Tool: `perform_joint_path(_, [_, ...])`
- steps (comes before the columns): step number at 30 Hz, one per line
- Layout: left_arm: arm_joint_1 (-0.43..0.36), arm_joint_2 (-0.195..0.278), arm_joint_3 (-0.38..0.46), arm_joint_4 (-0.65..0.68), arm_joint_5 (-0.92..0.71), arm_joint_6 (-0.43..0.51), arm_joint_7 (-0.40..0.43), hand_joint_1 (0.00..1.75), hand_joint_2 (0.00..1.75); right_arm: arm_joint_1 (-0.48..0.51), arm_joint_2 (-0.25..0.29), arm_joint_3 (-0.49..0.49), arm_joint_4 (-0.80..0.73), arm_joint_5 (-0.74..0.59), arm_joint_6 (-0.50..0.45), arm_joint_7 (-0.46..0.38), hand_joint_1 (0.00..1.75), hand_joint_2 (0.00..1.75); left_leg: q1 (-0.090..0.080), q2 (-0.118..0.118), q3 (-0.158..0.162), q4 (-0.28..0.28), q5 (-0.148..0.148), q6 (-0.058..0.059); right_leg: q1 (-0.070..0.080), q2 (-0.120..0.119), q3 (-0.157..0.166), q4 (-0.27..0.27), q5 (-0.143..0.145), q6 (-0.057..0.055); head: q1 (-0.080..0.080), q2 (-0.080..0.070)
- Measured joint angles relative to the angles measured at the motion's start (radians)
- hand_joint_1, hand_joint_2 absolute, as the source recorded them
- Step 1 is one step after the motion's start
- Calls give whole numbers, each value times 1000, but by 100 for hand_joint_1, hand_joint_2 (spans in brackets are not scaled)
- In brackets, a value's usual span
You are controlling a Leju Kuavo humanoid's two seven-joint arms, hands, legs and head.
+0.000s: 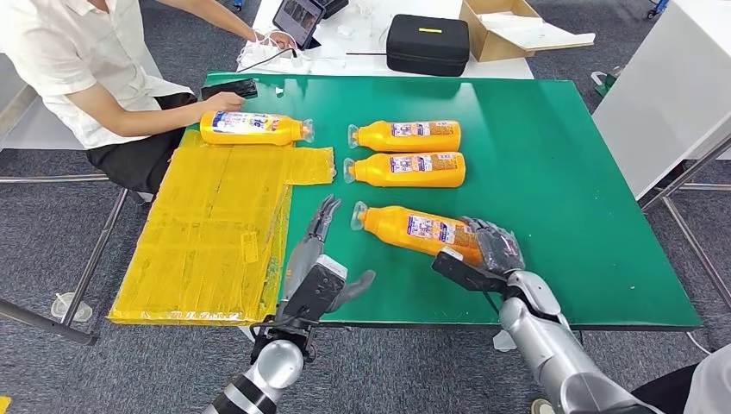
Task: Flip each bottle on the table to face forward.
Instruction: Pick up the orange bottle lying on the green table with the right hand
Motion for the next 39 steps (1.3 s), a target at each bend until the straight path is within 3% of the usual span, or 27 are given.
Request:
perform_joint_path(5, [36, 0, 12, -42, 138, 85, -136, 0, 175, 64, 37, -67, -68, -187, 32, -122, 175, 175, 0, 0, -1, 0, 0, 0, 0, 0, -1, 0, 0, 0, 0, 0])
perform_joint_path(7, [65, 3, 24, -81, 255, 69, -184, 0, 175, 102, 55, -97, -118, -268, 58, -156, 175, 175, 0, -1, -2, 0, 0, 0, 0, 0, -1, 0, -1, 0, 0, 0])
perform_joint_path(11, [134, 28, 37, -163, 453, -81, -206, 0, 175, 180, 94, -148, -235, -405, 110, -195, 175, 175, 1, -2, -3, 0, -1, 0, 0, 0, -3, 0, -1, 0, 0, 0])
perform_joint_path(18, [244, 73, 49, -296, 486, -267, -210, 0, 175, 274, 138, -182, -393, -498, 180, -215, 175, 175, 0, -2, -4, 0, -1, 0, 0, 0, -4, 0, -1, 0, 0, 0])
perform_joint_path(21, [275, 85, 63, -335, 509, -343, -210, 0, 175, 292, 149, -179, -425, -522, 258, -214, 175, 175, 0, -2, -4, 0, -1, 0, 0, 0, -3, 0, -1, 0, 0, 0])
perform_joint_path(27, [284, 85, 94, -366, 461, -444, -210, 0, 175, 289, 163, -96, -429, -569, 524, -229, 175, 175, 1, -1, -3, 0, -1, -1, 0, 0, -3, 0, -1, -1, 0, 0])
perform_joint_path(39, [234, 35, 156, -319, 538, -524, -210, 0, 175, 245, 196, 107, -406, -592, 627, -289, 175, 175, 1, -1, -3, 0, 0, -1, 0, 0, -3, 0, -1, 0, 0, 0])
